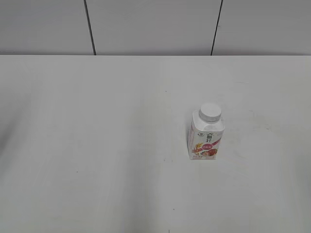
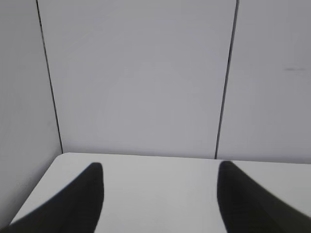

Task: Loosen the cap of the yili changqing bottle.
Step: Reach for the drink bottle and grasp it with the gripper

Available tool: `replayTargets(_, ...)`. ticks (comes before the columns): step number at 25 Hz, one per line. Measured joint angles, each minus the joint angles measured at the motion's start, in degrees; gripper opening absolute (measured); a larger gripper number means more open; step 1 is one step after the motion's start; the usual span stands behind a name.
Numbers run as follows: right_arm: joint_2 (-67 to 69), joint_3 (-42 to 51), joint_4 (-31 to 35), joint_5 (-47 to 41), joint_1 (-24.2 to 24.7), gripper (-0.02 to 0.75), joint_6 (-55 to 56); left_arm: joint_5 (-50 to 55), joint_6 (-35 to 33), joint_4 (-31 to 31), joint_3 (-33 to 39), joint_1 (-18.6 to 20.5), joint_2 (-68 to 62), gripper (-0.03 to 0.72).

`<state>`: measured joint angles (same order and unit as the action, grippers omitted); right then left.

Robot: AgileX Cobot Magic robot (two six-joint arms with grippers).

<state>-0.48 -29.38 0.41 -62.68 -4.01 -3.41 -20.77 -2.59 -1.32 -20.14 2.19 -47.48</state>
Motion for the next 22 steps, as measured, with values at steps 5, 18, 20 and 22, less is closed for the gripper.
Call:
replayTargets(5, 0.0, 0.0, 0.0, 0.0, 0.0, 0.378, 0.0, -10.5, 0.0, 0.0, 0.1, 0.0, -10.8, 0.447)
replayTargets(18, 0.0, 0.0, 0.0, 0.0, 0.0, 0.378, 0.0, -28.8, 11.3, 16.7, -0.1, 0.0, -31.9, 0.428)
replayTargets(20, 0.0, 0.0, 0.0, 0.0, 0.0, 0.378, 0.0, -29.2, 15.2, 24.7, -1.4, 0.0, -35.1, 0.428)
replayTargets(22, 0.0, 0.0, 0.0, 0.0, 0.0, 0.378, 0.0, -29.9, 19.4, 33.1, -3.6, 0.0, -38.5, 0.428)
